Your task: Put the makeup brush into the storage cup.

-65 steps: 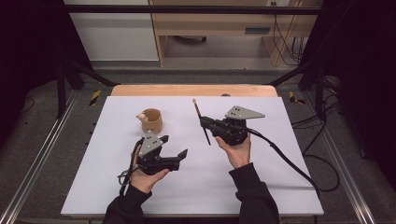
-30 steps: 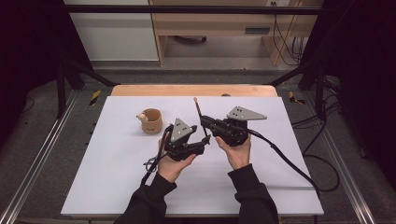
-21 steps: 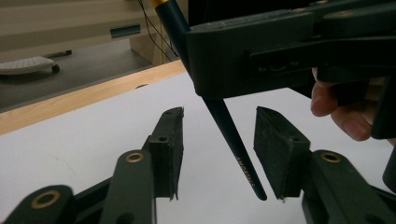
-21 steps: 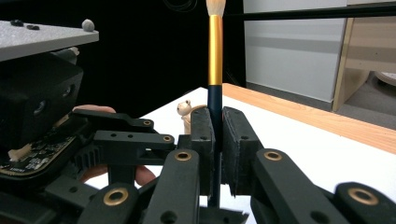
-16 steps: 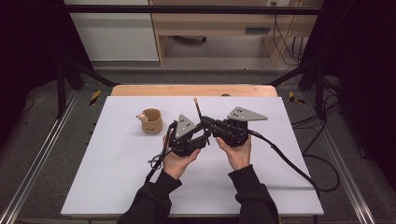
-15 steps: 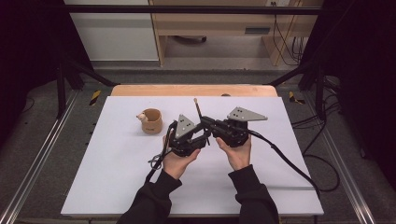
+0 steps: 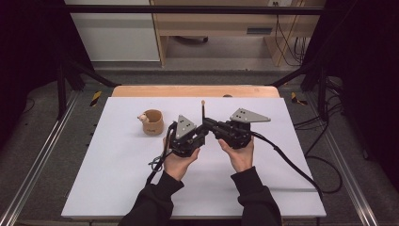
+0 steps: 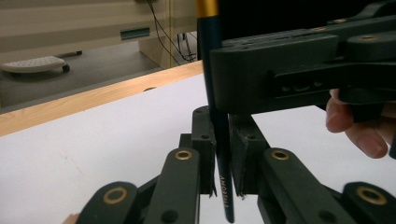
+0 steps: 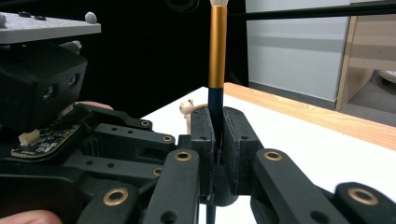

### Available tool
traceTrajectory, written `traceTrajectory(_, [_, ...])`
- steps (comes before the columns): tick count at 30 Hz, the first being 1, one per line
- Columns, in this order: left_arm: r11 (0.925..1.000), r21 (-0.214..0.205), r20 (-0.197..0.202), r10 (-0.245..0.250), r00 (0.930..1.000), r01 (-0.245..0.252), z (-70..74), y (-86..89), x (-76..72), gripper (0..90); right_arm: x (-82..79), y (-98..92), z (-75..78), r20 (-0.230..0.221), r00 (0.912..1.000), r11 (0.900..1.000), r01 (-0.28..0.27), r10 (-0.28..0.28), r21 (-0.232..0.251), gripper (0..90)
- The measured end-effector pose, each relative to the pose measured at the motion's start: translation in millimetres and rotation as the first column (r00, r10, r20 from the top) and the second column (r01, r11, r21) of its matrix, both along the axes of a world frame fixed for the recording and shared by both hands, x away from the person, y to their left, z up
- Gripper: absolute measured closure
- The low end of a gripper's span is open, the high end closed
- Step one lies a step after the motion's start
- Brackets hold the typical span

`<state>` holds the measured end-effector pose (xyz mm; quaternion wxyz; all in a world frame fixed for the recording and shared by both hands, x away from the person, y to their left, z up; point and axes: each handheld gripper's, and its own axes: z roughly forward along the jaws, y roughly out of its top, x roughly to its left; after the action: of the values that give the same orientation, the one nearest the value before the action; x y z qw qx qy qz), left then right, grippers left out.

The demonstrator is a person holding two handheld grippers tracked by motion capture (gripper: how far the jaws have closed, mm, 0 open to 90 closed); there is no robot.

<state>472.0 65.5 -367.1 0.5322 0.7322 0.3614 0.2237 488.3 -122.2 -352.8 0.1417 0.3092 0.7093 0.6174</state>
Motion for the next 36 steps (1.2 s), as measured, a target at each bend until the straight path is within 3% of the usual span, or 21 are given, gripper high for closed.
traceTrajectory(17, [0.9998,0.008,-0.009,-0.017,0.9998,0.017,1.7,3.0,0.1,83.1,-2.8,-2.9,0.8,-0.002,1.0000,1.0000,-0.005,0.005,0.002,82.4])
traceTrajectory(24, [0.9997,0.025,-0.001,0.001,1.0000,-0.001,5.6,14.3,2.5,83.1,-8.8,-15.1,-0.1,0.055,0.9953,0.9962,0.081,-0.079,-0.033,57.6])
traceTrajectory(28, [0.9991,0.043,-0.002,0.007,1.0000,-0.006,8.1,24.0,4.1,83.2,-13.8,-27.1,-2.4,0.062,0.9906,0.9907,0.125,-0.122,-0.053,47.4])
traceTrajectory(36, [0.9977,0.068,0.000,0.004,1.0000,-0.004,13.6,44.4,3.5,83.1,-23.4,-44.9,-15.1,0.043,0.9862,0.9775,0.164,-0.160,-0.132,33.1])
